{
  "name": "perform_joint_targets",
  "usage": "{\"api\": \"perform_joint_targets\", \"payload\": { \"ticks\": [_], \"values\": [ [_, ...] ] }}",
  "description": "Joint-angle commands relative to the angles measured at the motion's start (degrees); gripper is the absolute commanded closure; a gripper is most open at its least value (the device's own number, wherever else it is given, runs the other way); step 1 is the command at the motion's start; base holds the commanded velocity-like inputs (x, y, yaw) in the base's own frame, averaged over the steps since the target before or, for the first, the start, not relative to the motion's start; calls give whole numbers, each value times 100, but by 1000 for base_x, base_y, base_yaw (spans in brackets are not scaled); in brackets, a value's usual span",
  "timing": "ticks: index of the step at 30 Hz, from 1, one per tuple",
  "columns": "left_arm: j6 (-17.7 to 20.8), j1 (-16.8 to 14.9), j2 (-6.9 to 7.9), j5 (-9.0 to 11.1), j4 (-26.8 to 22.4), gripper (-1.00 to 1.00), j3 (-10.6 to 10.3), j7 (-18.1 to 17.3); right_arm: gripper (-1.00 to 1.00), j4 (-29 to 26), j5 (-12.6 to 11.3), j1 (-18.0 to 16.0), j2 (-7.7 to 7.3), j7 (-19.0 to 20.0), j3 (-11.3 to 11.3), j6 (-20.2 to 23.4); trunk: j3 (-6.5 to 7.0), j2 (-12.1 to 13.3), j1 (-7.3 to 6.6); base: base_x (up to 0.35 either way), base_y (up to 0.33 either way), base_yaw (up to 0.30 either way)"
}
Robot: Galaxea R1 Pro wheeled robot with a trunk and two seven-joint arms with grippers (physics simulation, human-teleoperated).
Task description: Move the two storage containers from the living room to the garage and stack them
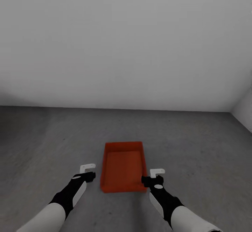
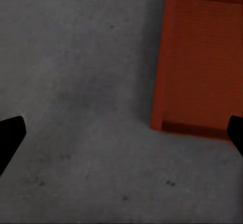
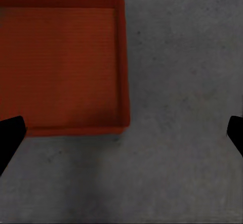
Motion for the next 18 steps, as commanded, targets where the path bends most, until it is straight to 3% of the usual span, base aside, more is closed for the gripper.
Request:
{"api": "perform_joint_targets", "payload": {
  "ticks": [1, 13, 18],
  "values": [
    [24, -1, 6, 60, -9, -100, -46, 52, -100, -2, -62, -3, -4, -37, 47, 3, -4, -2, -4, -317, 109, 0],
    [24, -1, 9, 54, 0, -100, -49, 52, -100, 1, -75, -3, -5, -38, 49, 4, -4, -2, -4, -310, 108, 0],
    [-5, -1, 79, 73, 432, -100, -51, -12, -100, 88, -91, -21, -66, -26, 41, 57, -4, -2, -4, -19, 6, 0]
  ]
}}
